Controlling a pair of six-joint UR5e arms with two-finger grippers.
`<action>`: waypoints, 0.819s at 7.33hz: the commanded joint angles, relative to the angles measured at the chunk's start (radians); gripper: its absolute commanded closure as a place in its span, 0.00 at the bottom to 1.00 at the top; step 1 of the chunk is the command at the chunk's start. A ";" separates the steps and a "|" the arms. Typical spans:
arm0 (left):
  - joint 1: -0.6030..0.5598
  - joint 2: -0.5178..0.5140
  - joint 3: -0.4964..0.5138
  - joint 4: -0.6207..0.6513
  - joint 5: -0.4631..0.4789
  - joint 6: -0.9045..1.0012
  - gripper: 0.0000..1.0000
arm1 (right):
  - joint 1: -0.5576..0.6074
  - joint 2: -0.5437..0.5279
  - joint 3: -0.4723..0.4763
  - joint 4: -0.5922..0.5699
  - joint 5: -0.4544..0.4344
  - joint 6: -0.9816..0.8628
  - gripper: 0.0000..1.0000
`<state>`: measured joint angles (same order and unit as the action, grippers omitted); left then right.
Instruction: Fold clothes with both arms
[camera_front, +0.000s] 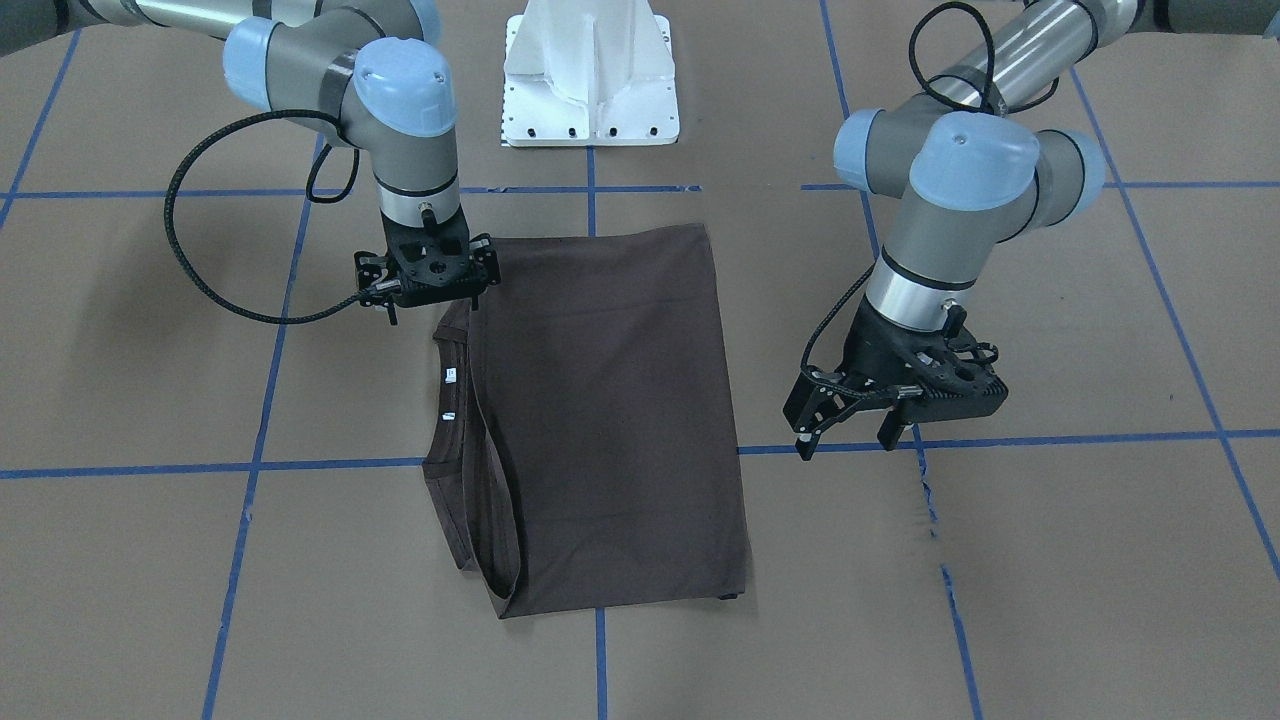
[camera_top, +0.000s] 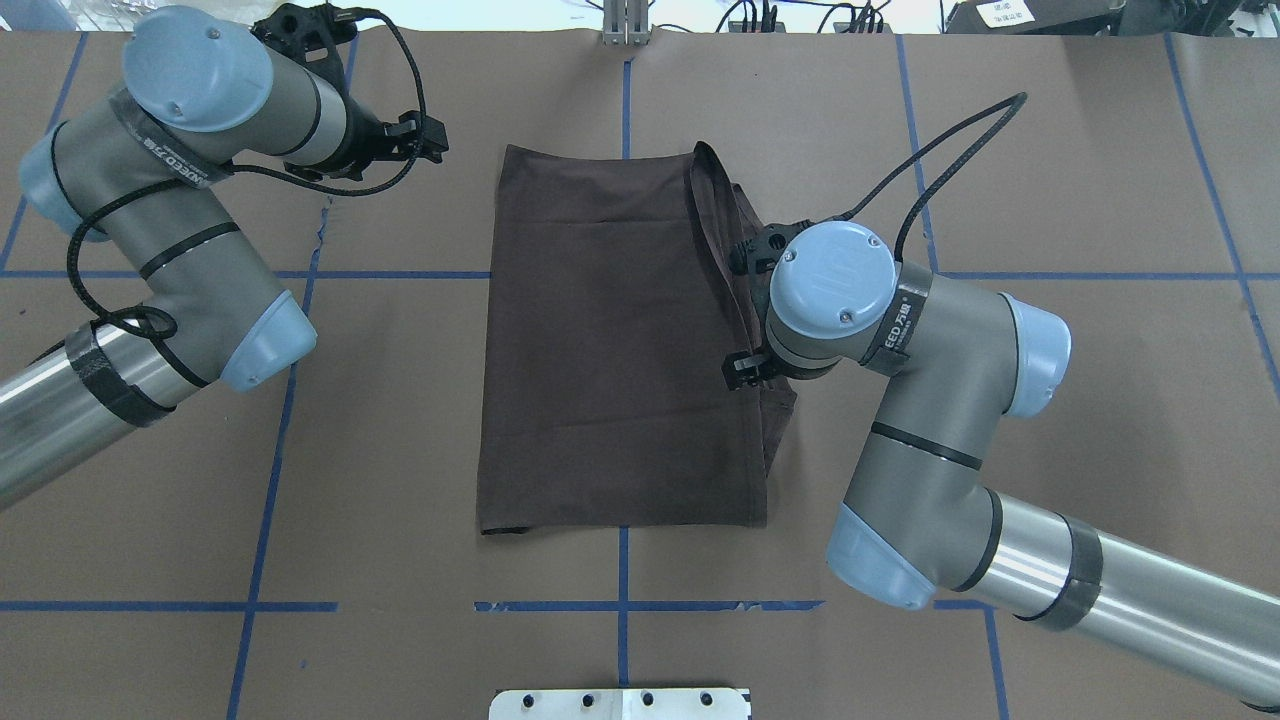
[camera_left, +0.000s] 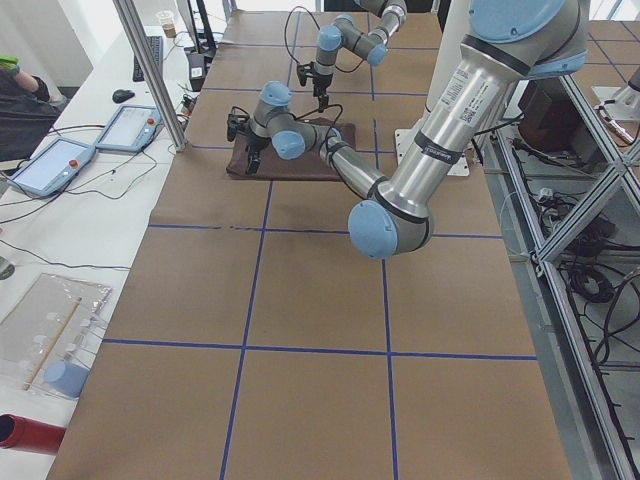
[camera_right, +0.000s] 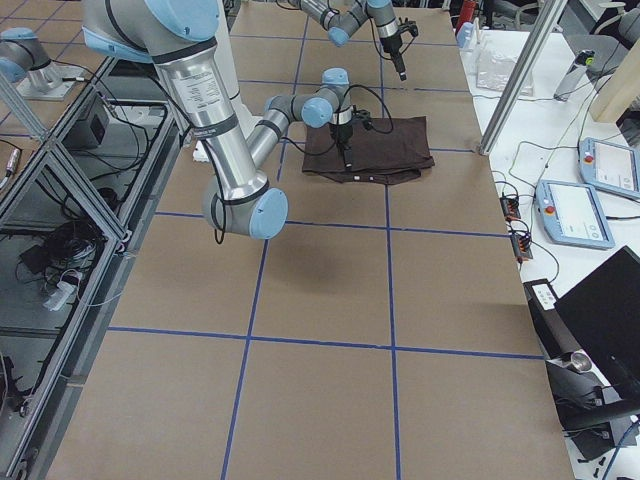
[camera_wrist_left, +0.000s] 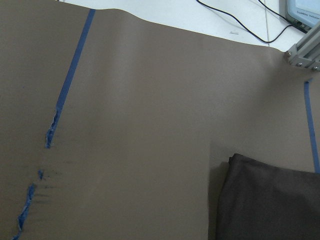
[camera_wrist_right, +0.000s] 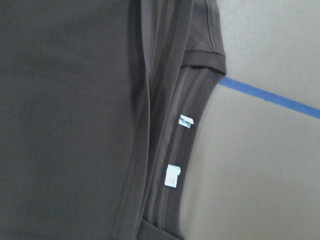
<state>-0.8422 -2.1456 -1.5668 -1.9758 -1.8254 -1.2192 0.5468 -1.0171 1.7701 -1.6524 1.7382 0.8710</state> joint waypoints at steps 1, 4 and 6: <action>0.002 0.012 -0.027 0.002 -0.017 0.001 0.00 | 0.034 0.018 -0.052 0.130 0.043 0.052 0.00; 0.011 0.065 -0.103 0.005 -0.080 -0.028 0.00 | 0.079 0.104 -0.208 0.146 0.072 0.054 0.00; 0.011 0.088 -0.110 0.003 -0.083 -0.016 0.00 | 0.113 0.239 -0.442 0.224 0.070 0.059 0.00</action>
<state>-0.8318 -2.0723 -1.6708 -1.9724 -1.9035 -1.2410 0.6380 -0.8627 1.4734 -1.4741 1.8090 0.9257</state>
